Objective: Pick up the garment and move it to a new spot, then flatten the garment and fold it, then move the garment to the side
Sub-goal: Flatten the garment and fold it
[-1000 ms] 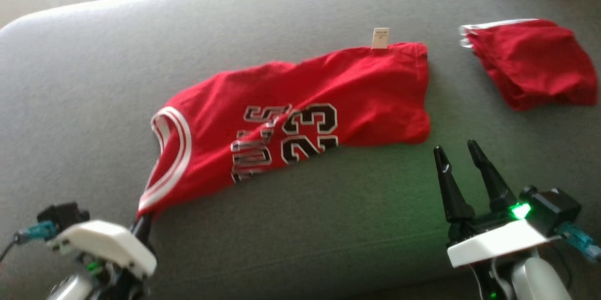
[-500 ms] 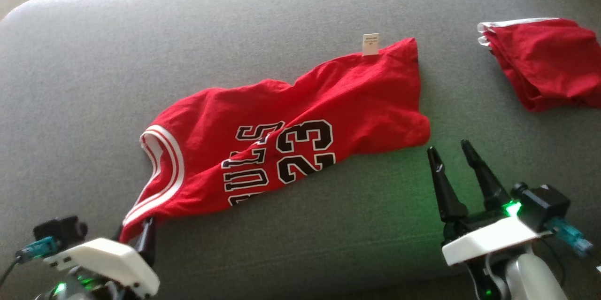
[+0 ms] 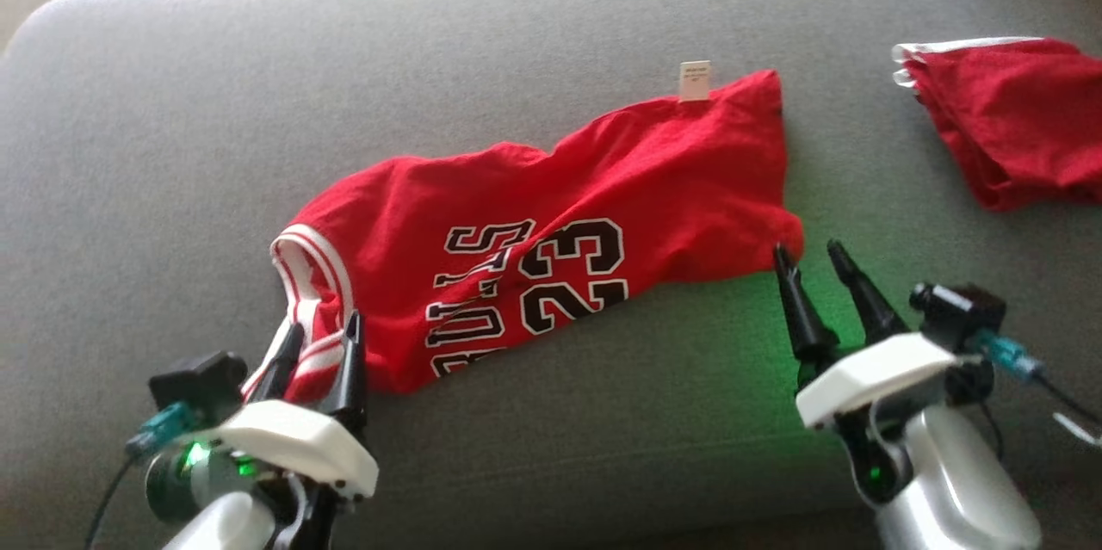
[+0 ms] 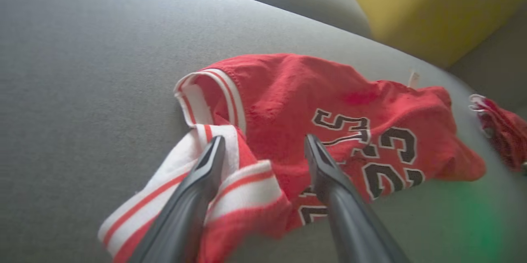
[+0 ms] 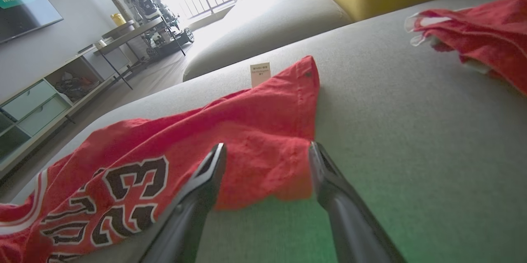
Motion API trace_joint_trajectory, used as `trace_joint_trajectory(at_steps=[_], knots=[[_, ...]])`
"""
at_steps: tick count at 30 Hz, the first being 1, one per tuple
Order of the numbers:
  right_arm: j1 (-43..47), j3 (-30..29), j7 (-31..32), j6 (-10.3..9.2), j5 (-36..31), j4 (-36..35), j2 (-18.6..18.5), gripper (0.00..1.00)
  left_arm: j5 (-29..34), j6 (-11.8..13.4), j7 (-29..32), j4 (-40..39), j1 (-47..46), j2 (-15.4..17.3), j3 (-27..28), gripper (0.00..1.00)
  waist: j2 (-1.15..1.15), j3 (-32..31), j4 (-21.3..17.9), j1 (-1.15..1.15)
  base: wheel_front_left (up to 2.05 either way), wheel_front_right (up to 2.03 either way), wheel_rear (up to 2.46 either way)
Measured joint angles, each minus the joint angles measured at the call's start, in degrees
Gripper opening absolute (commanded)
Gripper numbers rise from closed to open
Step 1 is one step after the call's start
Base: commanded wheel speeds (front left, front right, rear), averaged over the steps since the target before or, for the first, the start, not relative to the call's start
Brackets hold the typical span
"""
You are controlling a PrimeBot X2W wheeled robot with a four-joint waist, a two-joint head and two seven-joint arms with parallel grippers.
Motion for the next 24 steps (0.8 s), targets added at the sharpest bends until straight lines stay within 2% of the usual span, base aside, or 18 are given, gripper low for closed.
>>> trace_joint_trajectory(at_steps=[2, 4, 10, 16, 19, 20, 21, 24], knots=[[-2.19, -0.32, 0.0, 0.0, 0.19, 1.72, -0.01, 1.0, 2.65, -0.34, -0.01, 2.92, -0.88, -1.46, 0.27, 1.0, 0.0, 0.52, 0.6, 0.0, 0.0, 0.0, 0.0], [-5.47, -0.77, 0.0, 0.0, 0.03, 4.25, -0.02, 1.0, 4.99, -2.26, -0.01, 7.57, -3.93, -3.09, 0.2, 1.0, 0.0, 1.71, 1.18, 0.0, 0.0, 0.0, 0.0], [-8.23, -0.51, 0.0, 0.0, -0.85, 4.52, -0.08, 1.0, 6.82, -5.27, 1.9, 17.98, -14.35, -4.83, -0.52, 1.0, 0.0, 4.42, 1.43, 0.01, 0.0, 0.0, 0.0], [-8.04, 1.21, 0.0, 0.0, -0.8, 1.32, -0.08, 1.0, 5.86, -5.19, 8.87, 29.53, -19.14, -5.61, -1.01, 1.0, 0.0, 5.94, -1.44, 0.01, 0.0, 0.0, 0.0], [-7.83, 2.18, 0.0, 0.0, -0.64, -1.72, -0.09, 1.0, 5.19, -5.69, 9.2, 32.53, -20.8, -5.79, -0.21, 0.99, 0.0, 6.52, -3.36, 0.0, 0.0, 0.0, 0.0], [-7.76, 2.3, 0.0, 0.0, -0.64, -2.75, -0.08, 1.0, 4.67, -6.21, 8.83, 33.11, -21.45, -5.8, 0.34, 0.14, 0.0, 6.67, -4.01, 0.0, 0.0, 0.0, 0.0], [-7.64, 2.34, -0.01, 0.0, -0.59, -3.85, -0.09, 1.0, 4.2, -7.13, 8.43, 33.67, -22.08, -5.77, 0.66, 0.0, 0.0, 6.79, -4.63, 0.0, 0.0, 0.0, 0.0], [-6.47, 2.21, -0.01, 0.0, -0.3, -7.15, -0.09, 1.0, 1.86, -10.77, 7.17, 33.68, -23.1, -6.32, 2.3, 0.0, 0.0, 6.9, -6.38, 0.0, 0.0, 0.0, 0.0]])
